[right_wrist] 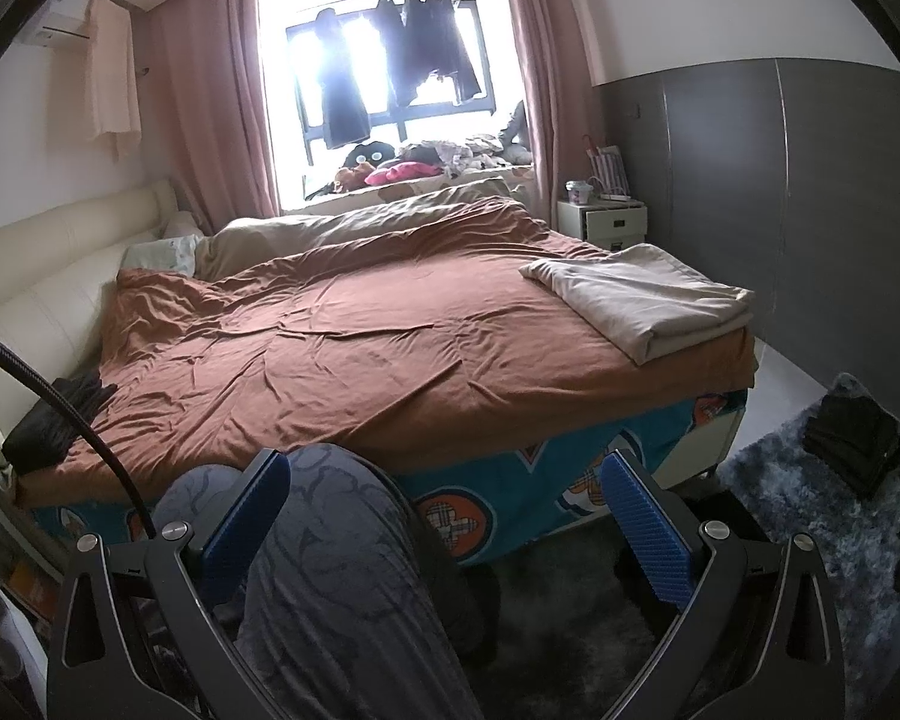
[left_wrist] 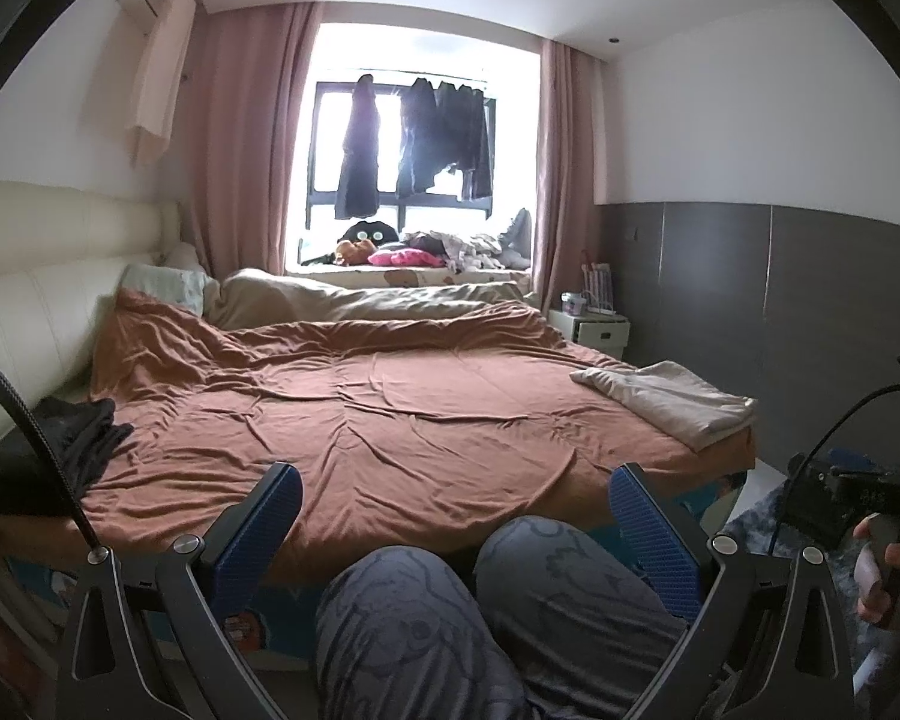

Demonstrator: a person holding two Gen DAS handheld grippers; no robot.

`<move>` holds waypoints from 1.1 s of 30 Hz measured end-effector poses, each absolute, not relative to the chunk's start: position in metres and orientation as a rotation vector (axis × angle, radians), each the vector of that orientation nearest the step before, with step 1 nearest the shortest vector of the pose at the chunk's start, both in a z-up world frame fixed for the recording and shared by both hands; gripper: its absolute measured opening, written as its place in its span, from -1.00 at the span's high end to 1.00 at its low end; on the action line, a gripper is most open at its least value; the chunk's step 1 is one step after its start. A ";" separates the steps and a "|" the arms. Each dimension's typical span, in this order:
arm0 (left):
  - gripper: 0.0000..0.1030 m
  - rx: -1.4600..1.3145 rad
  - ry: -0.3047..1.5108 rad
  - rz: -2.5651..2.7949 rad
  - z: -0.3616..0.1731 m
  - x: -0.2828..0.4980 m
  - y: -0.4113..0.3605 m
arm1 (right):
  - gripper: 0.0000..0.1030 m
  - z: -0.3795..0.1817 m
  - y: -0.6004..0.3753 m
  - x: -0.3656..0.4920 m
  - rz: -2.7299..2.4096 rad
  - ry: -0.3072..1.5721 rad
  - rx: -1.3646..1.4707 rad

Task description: Fold large clothes

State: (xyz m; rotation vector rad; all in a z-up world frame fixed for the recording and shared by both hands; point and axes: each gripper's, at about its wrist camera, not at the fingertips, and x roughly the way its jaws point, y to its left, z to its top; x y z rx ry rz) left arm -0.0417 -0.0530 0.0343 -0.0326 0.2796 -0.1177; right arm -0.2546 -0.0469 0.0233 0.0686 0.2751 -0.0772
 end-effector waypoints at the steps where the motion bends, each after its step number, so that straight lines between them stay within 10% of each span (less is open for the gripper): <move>1: -0.99 -0.032 0.280 -0.118 0.034 -0.042 -0.053 | -1.00 0.023 -0.047 -0.255 -0.077 0.275 0.069; 33: -0.99 -0.026 0.281 -0.133 0.032 -0.047 -0.055 | -1.00 0.025 -0.058 -0.259 -0.071 0.279 0.078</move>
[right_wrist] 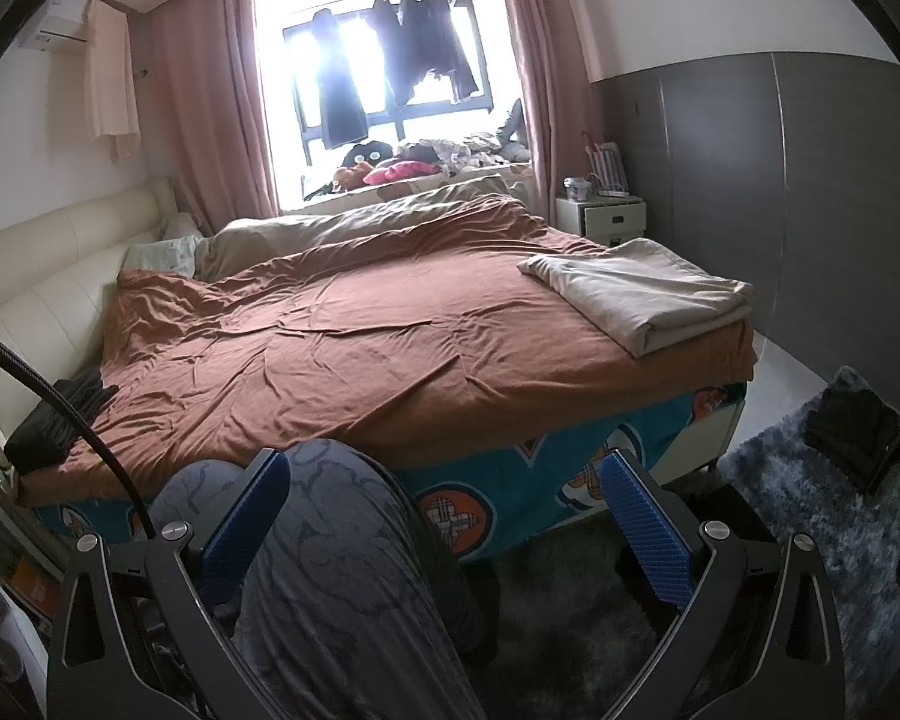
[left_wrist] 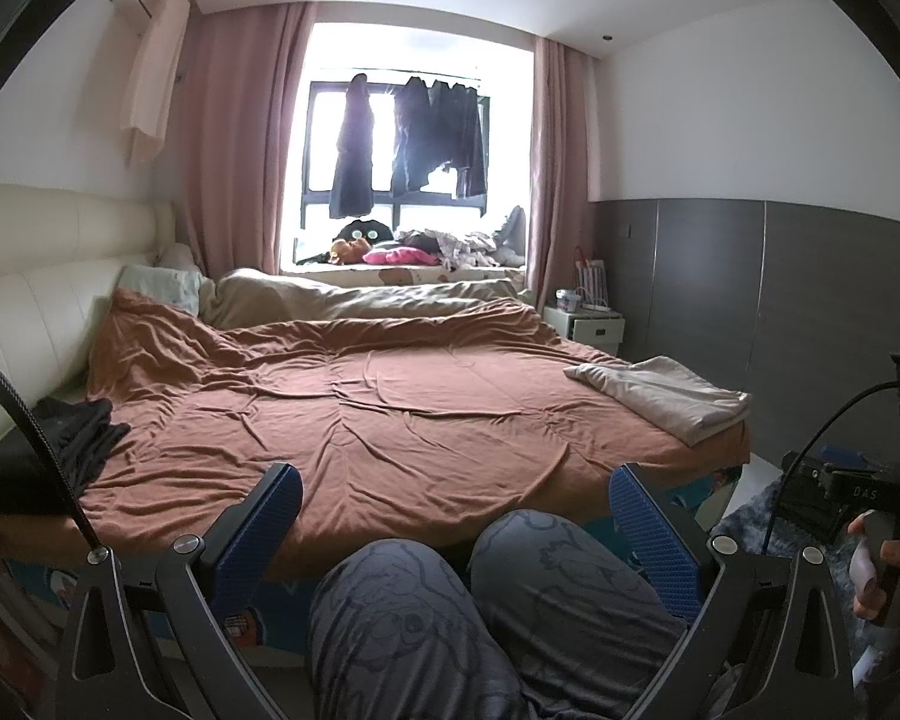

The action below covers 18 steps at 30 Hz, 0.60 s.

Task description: Fold large clothes

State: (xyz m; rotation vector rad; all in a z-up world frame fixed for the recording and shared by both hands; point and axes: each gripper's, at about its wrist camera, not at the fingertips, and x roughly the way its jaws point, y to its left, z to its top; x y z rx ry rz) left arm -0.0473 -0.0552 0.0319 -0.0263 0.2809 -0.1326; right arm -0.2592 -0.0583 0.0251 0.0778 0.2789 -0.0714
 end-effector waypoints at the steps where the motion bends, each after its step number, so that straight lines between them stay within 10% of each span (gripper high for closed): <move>1: -0.99 -0.026 0.281 -0.133 0.032 -0.047 -0.055 | -1.00 0.025 -0.058 -0.259 -0.071 0.279 0.078; 18: -0.99 -0.022 0.284 -0.145 0.032 -0.053 -0.054 | -1.00 0.025 -0.061 -0.261 -0.073 0.284 0.081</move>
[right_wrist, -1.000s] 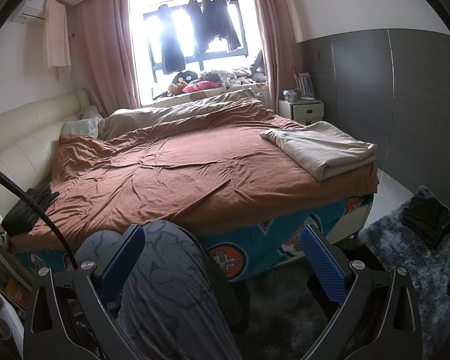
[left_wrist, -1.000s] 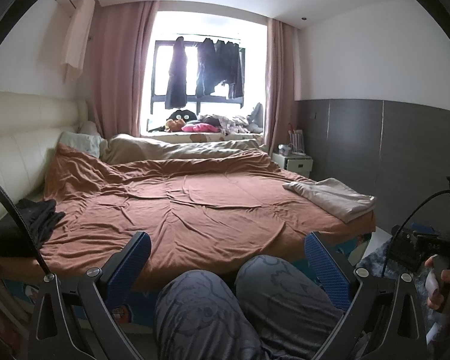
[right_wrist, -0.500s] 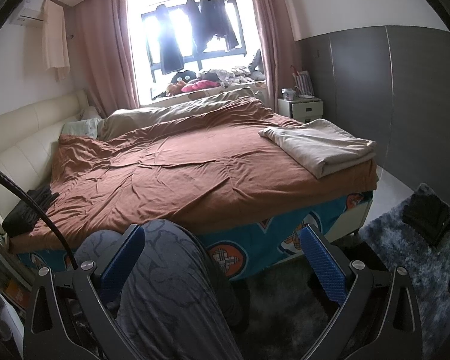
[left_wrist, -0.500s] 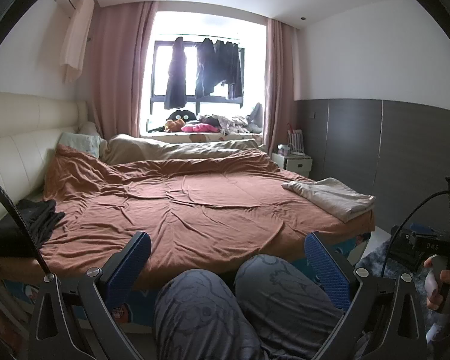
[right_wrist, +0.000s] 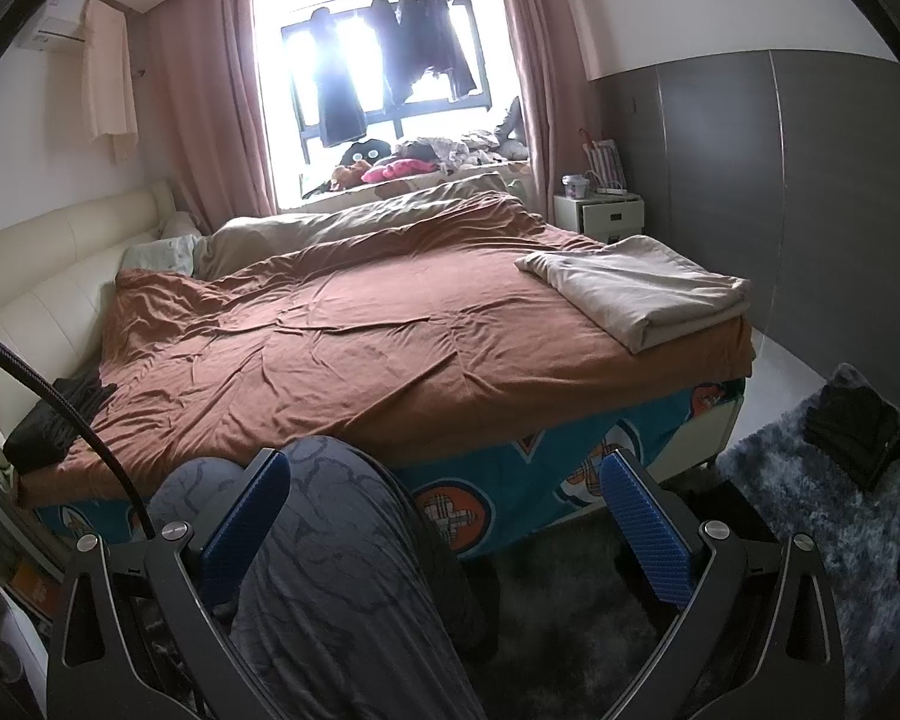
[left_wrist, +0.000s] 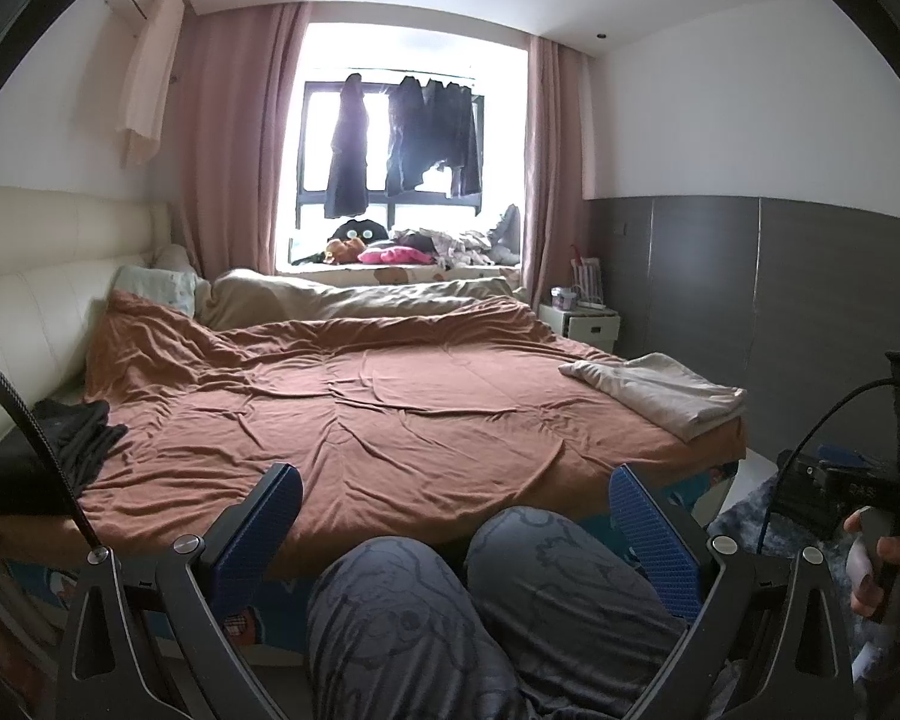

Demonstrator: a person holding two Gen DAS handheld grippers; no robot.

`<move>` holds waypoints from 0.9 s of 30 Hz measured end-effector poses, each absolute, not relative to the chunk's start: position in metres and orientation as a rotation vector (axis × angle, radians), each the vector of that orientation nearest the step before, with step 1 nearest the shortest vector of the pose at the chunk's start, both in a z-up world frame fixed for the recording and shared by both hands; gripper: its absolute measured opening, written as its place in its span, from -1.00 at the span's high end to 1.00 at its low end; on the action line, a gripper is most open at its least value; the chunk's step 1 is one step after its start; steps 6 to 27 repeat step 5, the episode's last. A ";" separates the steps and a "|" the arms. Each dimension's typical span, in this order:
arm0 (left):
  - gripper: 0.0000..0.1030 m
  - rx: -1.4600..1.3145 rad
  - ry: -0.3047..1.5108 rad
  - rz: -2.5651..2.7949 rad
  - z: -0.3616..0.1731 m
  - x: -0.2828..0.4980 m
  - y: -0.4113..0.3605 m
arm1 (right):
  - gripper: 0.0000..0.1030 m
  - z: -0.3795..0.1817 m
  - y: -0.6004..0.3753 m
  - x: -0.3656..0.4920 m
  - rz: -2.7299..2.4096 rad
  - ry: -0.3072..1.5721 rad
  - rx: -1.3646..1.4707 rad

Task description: Fold large clothes

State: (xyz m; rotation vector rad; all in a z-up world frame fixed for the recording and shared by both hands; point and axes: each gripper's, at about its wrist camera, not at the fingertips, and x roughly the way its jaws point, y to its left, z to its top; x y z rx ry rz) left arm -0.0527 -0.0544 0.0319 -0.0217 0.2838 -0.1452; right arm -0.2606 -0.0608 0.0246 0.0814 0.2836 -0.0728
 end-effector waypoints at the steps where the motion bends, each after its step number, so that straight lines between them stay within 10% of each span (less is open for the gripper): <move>1: -0.99 -0.021 0.284 -0.144 0.032 -0.053 -0.055 | -1.00 0.025 -0.061 -0.261 -0.072 0.283 0.081; 27: -0.99 -0.022 0.284 -0.143 0.032 -0.054 -0.054 | -1.00 0.024 -0.063 -0.262 -0.073 0.282 0.082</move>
